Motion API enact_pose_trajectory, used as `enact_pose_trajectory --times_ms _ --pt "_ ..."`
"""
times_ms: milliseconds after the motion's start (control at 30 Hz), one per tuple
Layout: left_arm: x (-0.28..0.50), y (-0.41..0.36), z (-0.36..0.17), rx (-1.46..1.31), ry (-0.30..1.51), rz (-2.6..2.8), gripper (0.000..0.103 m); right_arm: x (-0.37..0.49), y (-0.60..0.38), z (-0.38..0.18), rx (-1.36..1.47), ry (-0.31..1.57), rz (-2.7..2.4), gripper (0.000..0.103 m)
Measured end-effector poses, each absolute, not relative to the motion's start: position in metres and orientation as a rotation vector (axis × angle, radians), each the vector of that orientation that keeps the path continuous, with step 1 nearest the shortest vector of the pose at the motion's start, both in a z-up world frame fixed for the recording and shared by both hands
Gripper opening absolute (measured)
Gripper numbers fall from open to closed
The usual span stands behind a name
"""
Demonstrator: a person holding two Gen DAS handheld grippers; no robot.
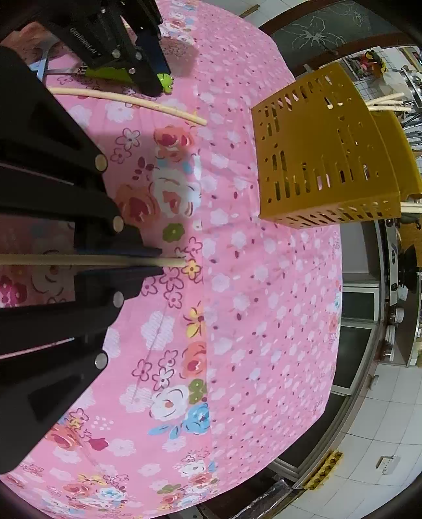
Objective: Organize utensils
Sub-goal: 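Grip the green frog utensil with the left tool while the right tool lifts its chopstick, then carry the frog utensil and chopstick up over the yellow holder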
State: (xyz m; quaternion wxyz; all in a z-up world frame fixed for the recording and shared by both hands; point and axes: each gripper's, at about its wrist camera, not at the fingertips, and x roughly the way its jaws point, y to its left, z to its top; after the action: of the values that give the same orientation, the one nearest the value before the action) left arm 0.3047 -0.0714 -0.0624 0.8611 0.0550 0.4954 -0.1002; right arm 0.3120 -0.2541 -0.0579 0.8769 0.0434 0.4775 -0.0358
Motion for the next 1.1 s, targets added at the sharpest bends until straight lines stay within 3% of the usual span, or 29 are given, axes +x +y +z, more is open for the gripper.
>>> enact_pose_trajectory --times_ms 133,367,1100 --pt "0.31 -0.074 -0.062 0.125 1.027 -0.201 0.021 0.317 -0.256 -0.058 0.106 0.999 -0.07 0.006" --pt "0.317 -0.072 -0.057 0.081 1.011 -0.206 0.021 0.317 -0.263 -0.055 0.175 0.986 -0.046 0.006" --pt "0.286 -0.05 0.054 0.071 0.59 -0.151 0.021 0.302 -0.248 0.042 0.166 0.613 0.023 0.006"
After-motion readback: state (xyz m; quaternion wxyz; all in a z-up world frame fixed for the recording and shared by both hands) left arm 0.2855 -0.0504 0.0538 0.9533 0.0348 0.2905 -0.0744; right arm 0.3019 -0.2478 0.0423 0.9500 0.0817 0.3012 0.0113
